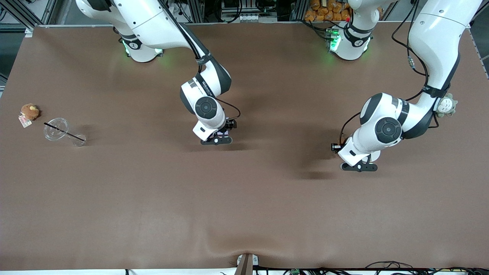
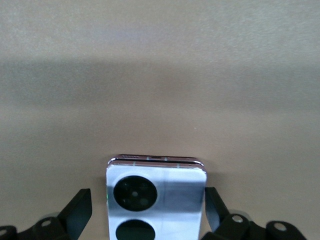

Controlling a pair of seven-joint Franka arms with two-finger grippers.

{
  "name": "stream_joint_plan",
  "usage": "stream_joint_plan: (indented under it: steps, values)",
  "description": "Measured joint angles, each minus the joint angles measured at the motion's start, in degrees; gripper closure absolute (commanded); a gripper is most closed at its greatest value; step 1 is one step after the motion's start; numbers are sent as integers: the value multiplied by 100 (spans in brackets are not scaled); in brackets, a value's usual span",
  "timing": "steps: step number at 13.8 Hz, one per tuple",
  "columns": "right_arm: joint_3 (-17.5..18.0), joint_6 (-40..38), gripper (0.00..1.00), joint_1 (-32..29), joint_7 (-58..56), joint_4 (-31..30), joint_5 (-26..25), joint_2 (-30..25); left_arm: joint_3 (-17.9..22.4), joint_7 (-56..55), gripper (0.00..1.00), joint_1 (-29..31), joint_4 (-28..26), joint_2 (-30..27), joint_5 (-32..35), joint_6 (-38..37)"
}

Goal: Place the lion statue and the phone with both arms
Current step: 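Grasp the phone with the right gripper while the left gripper lowers the lion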

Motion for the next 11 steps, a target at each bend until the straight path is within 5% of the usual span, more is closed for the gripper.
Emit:
stream_joint_plan:
  steps: [5,7,8,11]
  values:
    - [-6,189,19,47,0,-78,-72,39,15,0,100,1,-63,24,90,69]
    - [-5,197,82,57,0,-79,-131,44,29,0,100,10,-74,29,92,91]
    - [-4,196,93,57,1,-79,-137,44,36,0,100,26,-78,35,92,117]
    - [-24,196,98,56,80,-73,-144,42,49,1,100,60,-94,84,92,206]
